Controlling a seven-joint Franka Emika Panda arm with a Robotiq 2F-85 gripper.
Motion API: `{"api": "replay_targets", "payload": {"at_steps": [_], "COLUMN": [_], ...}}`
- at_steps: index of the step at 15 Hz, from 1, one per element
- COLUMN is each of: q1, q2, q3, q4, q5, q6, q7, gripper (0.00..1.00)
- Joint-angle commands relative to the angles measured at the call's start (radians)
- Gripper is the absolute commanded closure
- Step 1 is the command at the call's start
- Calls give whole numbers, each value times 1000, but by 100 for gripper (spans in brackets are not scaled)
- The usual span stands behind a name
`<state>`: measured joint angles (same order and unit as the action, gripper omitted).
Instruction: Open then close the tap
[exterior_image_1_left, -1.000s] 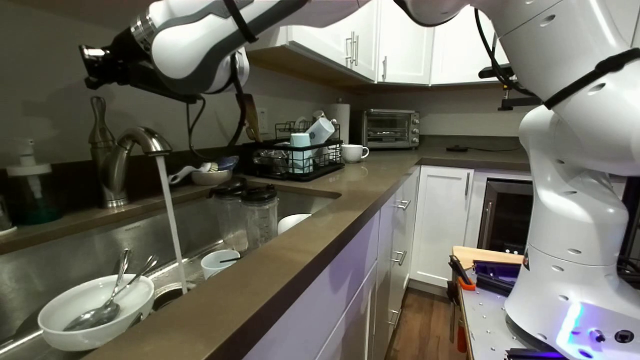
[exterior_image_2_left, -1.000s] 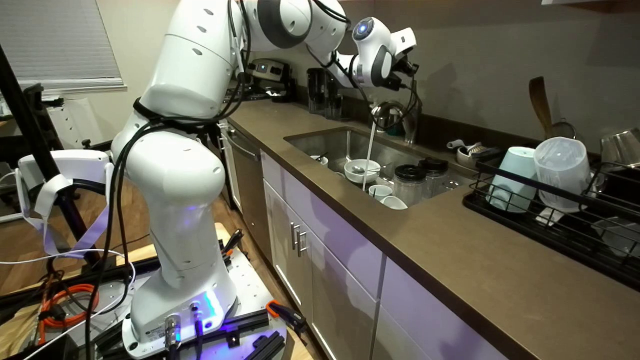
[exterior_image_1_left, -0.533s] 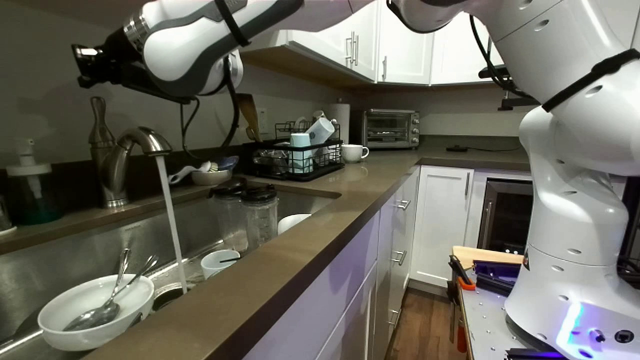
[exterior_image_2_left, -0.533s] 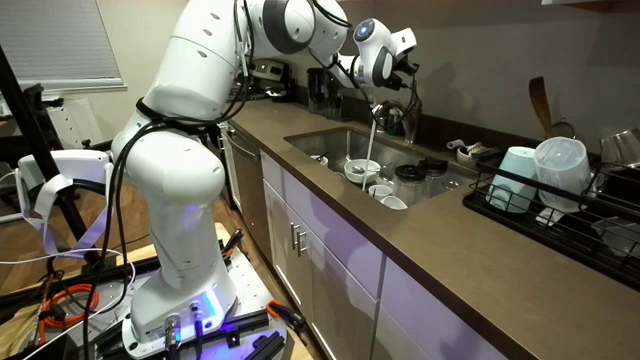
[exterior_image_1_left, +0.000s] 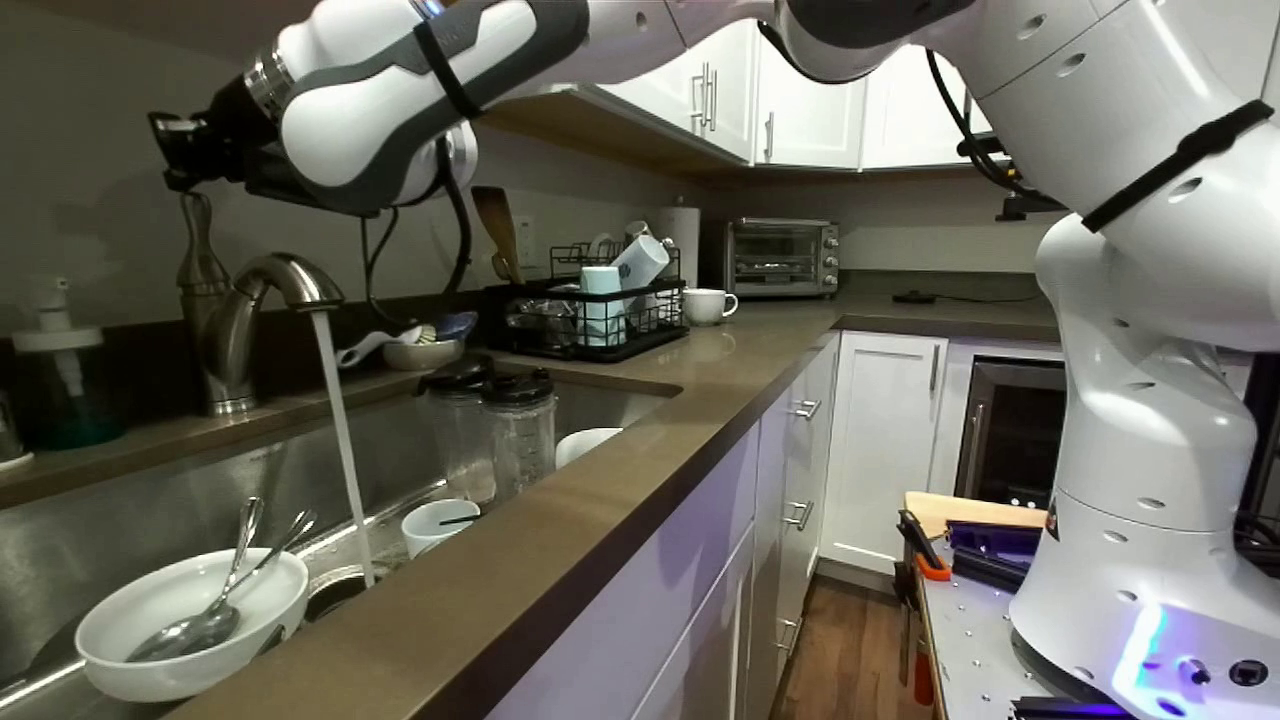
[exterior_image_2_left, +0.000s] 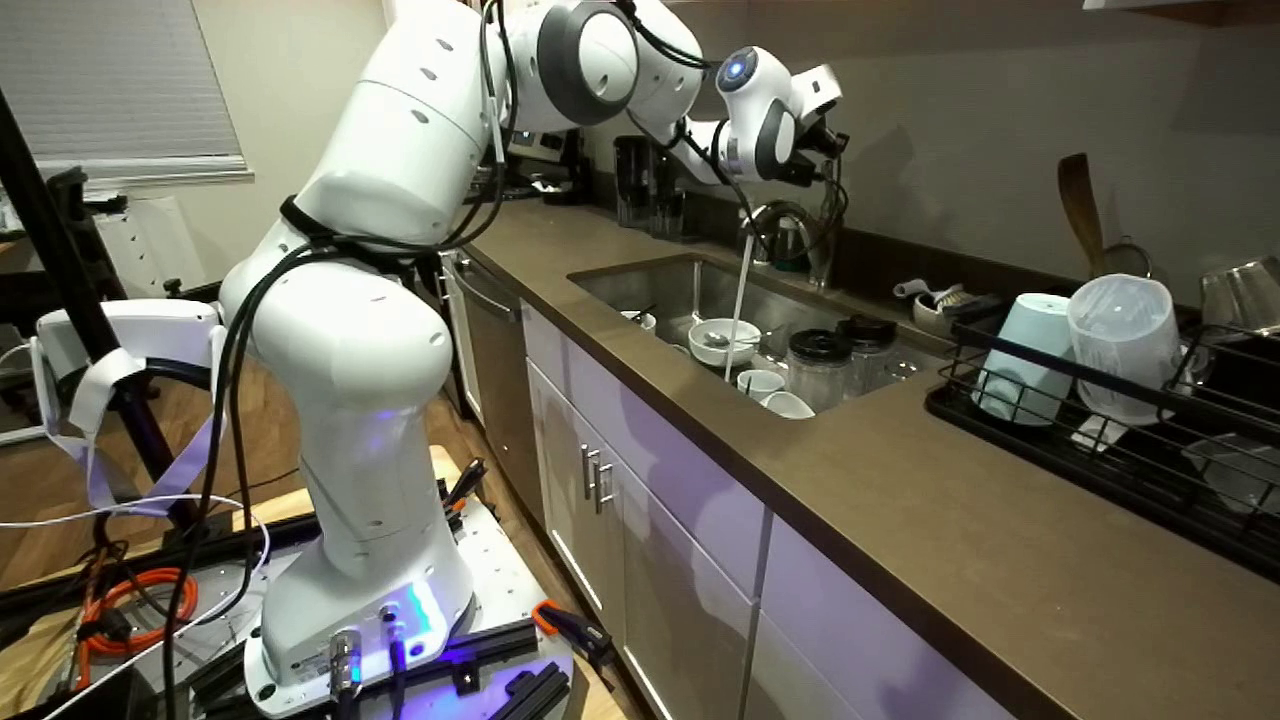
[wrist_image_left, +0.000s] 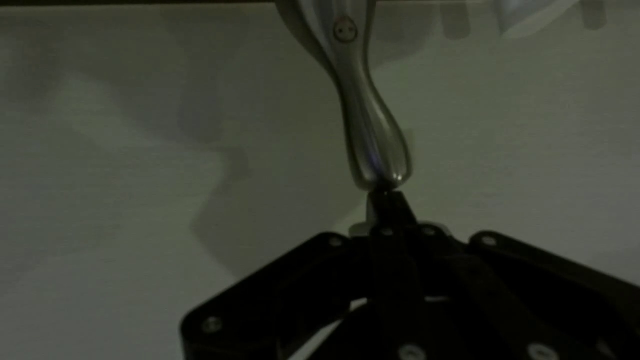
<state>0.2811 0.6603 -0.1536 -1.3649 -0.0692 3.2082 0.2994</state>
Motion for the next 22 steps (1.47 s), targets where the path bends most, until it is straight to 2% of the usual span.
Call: {"api": "replay_targets", "payload": {"at_steps": [1,5,8,10,18,22], "q1": [46,15,8,22,29,15], "q2": [27,2,-5,-9,-39,-56], "q3": [-81,-17,-5,-30,-48,-21], "q4": [45,27,32,30,-11,-34], "q5": [-13,-9,-6,-10,-16,-15], "q6": [-30,-83,-117,-139,-162,-179], "q7": [2,-28,-28,-18,-16,-39], "gripper": [98,98,98,98,98,98]}}
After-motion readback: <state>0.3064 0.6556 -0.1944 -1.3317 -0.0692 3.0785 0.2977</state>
